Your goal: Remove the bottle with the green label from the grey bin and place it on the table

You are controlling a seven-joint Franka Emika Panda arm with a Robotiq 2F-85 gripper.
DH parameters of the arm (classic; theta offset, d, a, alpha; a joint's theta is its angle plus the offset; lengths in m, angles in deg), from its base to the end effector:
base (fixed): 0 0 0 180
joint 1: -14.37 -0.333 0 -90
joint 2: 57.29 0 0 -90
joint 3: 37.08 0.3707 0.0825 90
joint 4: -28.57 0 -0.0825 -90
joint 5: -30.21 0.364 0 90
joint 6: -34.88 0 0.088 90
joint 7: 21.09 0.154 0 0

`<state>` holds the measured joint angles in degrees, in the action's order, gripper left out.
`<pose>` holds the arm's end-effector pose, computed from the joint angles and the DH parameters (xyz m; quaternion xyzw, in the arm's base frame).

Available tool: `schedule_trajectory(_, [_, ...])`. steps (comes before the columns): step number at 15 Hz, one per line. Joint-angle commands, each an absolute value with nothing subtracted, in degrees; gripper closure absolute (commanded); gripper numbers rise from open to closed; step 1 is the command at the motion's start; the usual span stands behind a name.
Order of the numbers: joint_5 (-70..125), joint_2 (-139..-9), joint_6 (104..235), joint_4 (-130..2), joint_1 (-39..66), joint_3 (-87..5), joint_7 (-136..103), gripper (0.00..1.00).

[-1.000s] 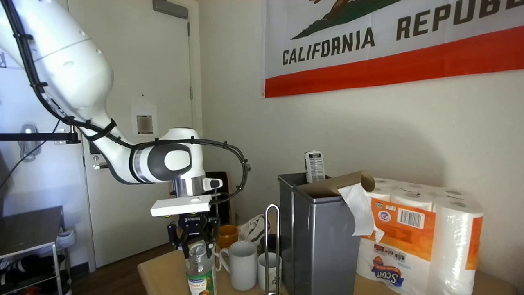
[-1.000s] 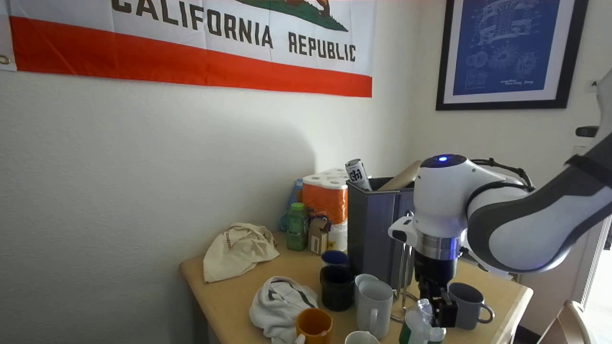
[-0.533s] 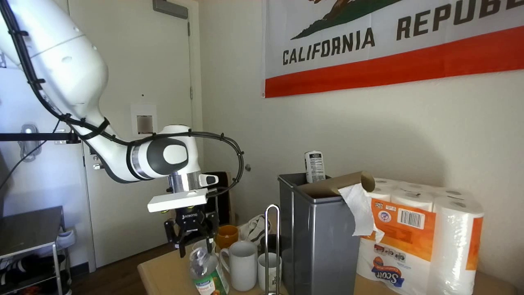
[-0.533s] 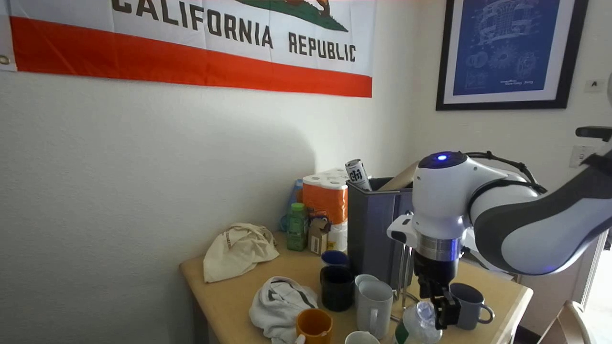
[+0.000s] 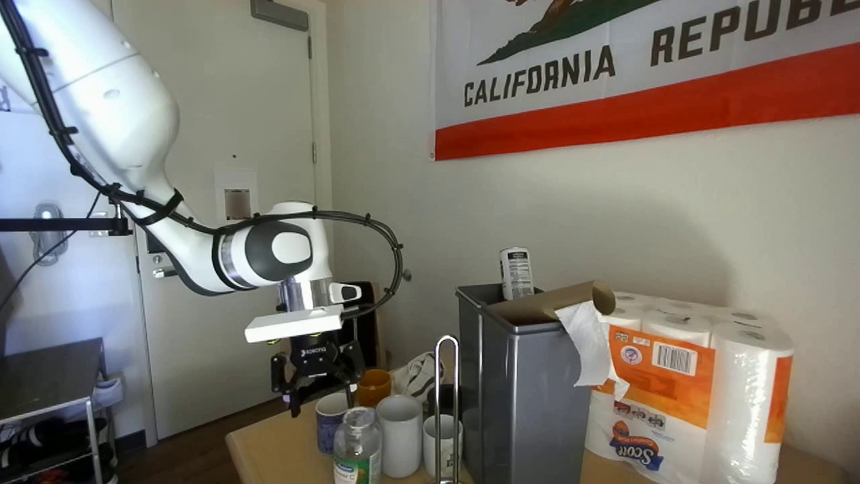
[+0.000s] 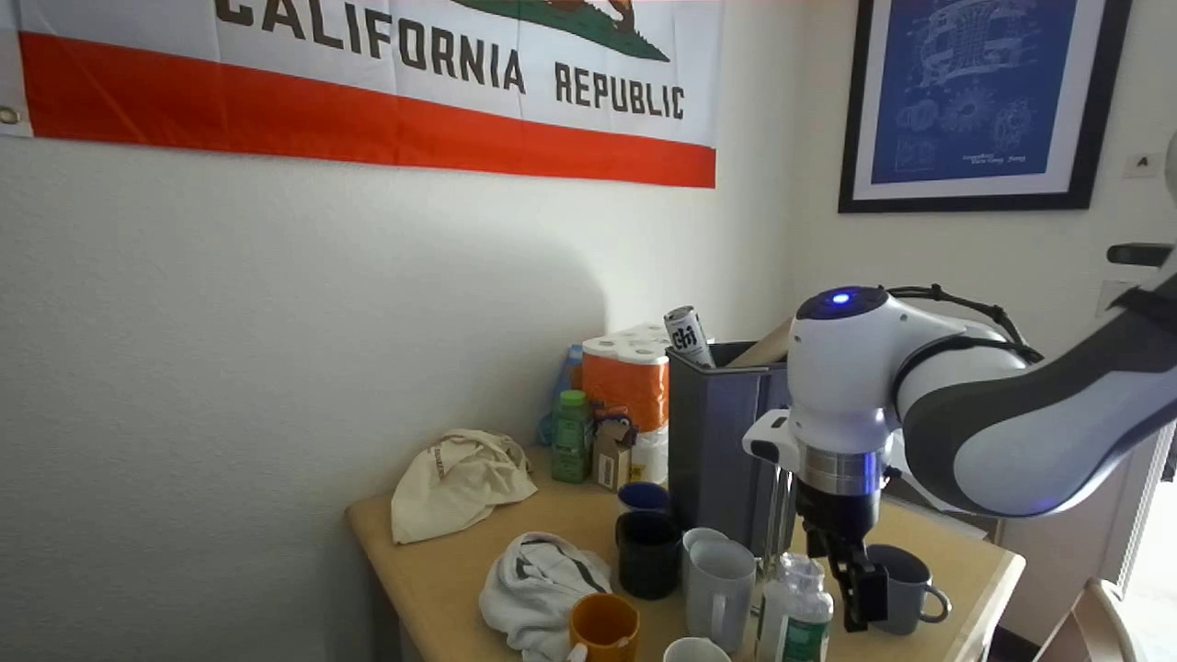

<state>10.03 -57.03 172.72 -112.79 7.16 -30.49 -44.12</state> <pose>0.4445 0.0956 0.3153 0.8916 0.4372 -0.0371 0.1115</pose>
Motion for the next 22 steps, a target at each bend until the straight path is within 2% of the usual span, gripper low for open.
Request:
schedule_trajectory(1, [8.10,-56.03,169.99,-109.75,7.68,-30.84,-42.41,0.00])
schedule_trajectory(8, [6.54,-50.02,165.01,-98.88,10.01,-33.11,-42.97,0.00])
schedule_trajectory(14, [15.71,-47.09,159.96,-88.83,10.71,-36.30,-47.80,0.00])
schedule_trajectory(22, [22.07,-47.12,158.87,-86.74,11.05,-37.89,-48.31,0.00])
